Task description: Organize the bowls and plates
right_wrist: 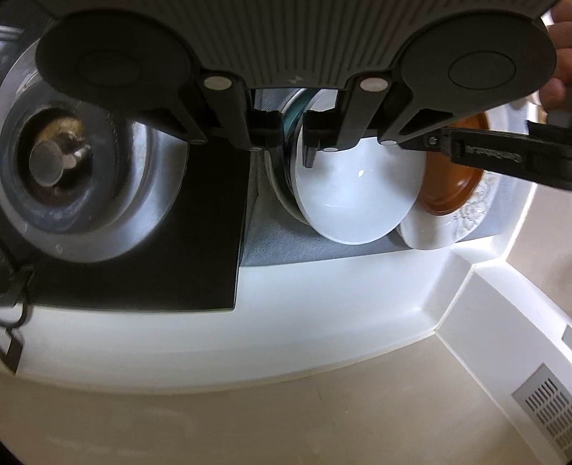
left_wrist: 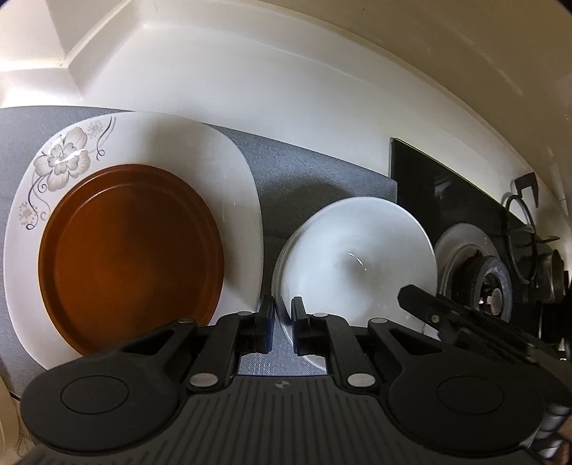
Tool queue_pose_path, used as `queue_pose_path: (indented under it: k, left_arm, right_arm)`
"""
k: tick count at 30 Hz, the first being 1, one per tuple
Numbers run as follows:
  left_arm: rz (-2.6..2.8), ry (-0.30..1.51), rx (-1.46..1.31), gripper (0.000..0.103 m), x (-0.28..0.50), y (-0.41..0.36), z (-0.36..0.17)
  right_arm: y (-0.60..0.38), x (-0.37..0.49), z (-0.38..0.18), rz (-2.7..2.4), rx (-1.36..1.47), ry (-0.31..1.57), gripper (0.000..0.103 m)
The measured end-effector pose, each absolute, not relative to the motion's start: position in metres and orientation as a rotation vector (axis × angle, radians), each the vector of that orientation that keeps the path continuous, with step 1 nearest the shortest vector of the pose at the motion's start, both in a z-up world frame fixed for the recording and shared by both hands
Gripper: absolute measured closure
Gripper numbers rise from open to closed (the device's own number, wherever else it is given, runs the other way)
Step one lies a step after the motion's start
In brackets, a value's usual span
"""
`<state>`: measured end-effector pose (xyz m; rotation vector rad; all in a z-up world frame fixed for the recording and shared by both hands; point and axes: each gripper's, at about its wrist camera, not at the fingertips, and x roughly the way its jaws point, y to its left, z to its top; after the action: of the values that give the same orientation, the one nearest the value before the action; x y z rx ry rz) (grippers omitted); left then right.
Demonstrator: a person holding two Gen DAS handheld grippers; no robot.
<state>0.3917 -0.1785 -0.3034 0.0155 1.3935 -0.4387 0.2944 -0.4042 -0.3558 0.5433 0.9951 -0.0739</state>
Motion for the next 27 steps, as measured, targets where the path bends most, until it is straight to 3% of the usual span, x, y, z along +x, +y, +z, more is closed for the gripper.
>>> queue_pose_path:
  k: [4, 7, 17, 22, 27]
  left_arm:
    - [-0.422, 1.387, 0.008, 0.093, 0.392, -0.18, -0.305]
    - [-0.42, 1.381, 0.013, 0.093, 0.392, -0.18, -0.305]
    - [-0.429, 1.373, 0.024, 0.093, 0.391, -0.179, -0.302]
    - [-0.435, 1.375, 0.047, 0.086, 0.391, -0.185, -0.302]
    - [-0.44, 1.426, 0.024, 0.081, 0.391, -0.188, -0.317]
  right_arm:
    - [-0.407, 0.294, -0.35, -0.047, 0.546, 1.019, 0.085]
    - [-0.41, 0.294, -0.348, -0.006, 0.612, 1.033, 0.062]
    - [-0.407, 0.287, -0.343, -0.039, 0.542, 1.027, 0.062]
    - [-0.411, 0.286, -0.368, -0.035, 0.644, 1.049, 0.062]
    - [-0.412, 0.283, -0.389, -0.051, 0.755, 1.041, 0.053]
